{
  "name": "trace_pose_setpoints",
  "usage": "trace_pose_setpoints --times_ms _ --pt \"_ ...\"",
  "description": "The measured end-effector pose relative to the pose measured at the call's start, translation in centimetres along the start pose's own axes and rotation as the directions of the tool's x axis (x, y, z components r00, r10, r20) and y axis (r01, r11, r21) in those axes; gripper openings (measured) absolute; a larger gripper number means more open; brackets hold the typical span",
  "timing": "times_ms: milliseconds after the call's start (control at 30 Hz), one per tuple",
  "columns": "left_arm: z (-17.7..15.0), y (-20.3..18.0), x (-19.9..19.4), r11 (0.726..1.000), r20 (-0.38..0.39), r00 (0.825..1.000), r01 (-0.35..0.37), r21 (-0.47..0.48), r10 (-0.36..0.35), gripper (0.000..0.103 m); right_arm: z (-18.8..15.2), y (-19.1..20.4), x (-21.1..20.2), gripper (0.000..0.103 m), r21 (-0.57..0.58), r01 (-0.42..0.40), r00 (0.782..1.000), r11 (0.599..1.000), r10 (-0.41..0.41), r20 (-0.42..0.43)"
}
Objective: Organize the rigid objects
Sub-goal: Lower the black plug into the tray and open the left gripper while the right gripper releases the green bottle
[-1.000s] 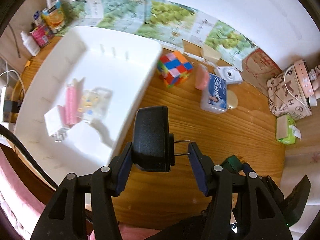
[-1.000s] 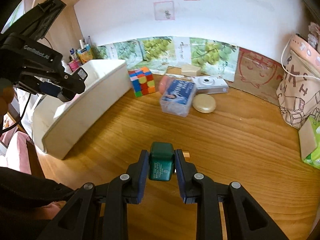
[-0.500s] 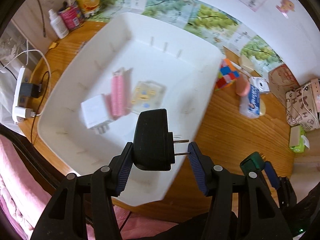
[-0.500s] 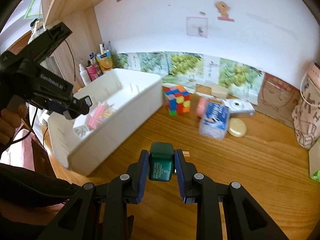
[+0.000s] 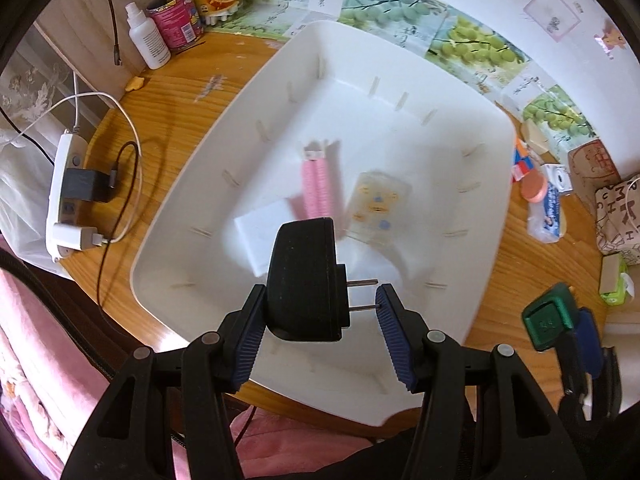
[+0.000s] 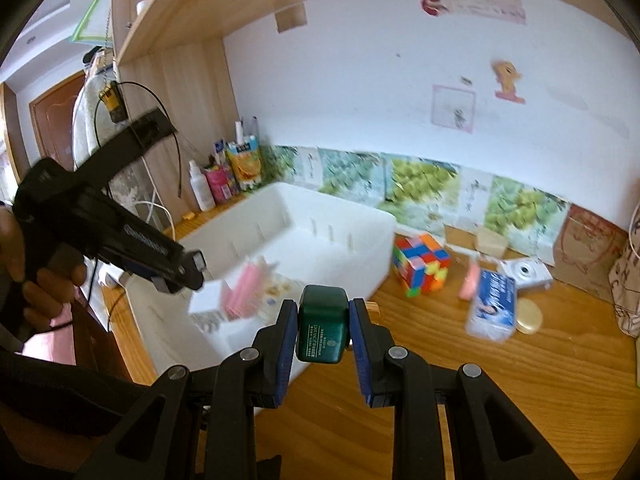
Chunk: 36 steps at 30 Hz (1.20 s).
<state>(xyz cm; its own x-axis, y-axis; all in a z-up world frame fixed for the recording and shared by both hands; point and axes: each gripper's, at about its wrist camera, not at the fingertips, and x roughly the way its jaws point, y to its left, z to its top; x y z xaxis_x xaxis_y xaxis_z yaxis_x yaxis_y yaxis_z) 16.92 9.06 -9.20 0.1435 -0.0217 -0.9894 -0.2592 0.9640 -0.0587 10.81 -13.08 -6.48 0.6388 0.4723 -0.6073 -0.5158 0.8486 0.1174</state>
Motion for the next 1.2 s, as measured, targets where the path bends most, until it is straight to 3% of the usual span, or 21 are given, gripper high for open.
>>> trace_pose_setpoints --times_ms 367,667,700,800,1000,1200 --pt "1.0 3.3 1.7 0.998 0.002 0.999 -0.041 0.048 0.041 0.059 0.7 5.2 2.0 0.026 -0.028 -0.021 1.0 0.999 0.021 0.01" --pt "2.4 5.3 3.1 0.992 0.0 0.998 -0.068 0.106 0.069 0.059 0.8 7.1 4.5 0.027 0.028 0.008 1.0 1.0 -0.008 0.005" --pt "2.6 5.4 3.3 0.991 0.0 0.997 -0.074 0.114 0.075 0.061 0.8 7.1 4.8 0.03 0.04 0.007 1.0 0.999 -0.008 0.005" --pt "3.0 5.6 3.3 0.988 0.019 0.997 -0.077 0.132 0.075 0.075 0.8 7.3 5.2 0.054 0.058 0.031 0.999 0.998 -0.032 0.007" --pt "3.8 5.2 2.3 0.988 0.086 0.996 -0.035 0.149 0.022 0.078 0.8 7.4 4.9 0.056 0.069 0.058 0.998 0.996 -0.06 0.023" --pt "3.9 4.1 0.7 0.983 0.184 0.981 0.022 0.18 -0.055 0.078 0.6 7.0 4.2 0.062 0.087 0.083 0.996 0.993 -0.087 0.037"
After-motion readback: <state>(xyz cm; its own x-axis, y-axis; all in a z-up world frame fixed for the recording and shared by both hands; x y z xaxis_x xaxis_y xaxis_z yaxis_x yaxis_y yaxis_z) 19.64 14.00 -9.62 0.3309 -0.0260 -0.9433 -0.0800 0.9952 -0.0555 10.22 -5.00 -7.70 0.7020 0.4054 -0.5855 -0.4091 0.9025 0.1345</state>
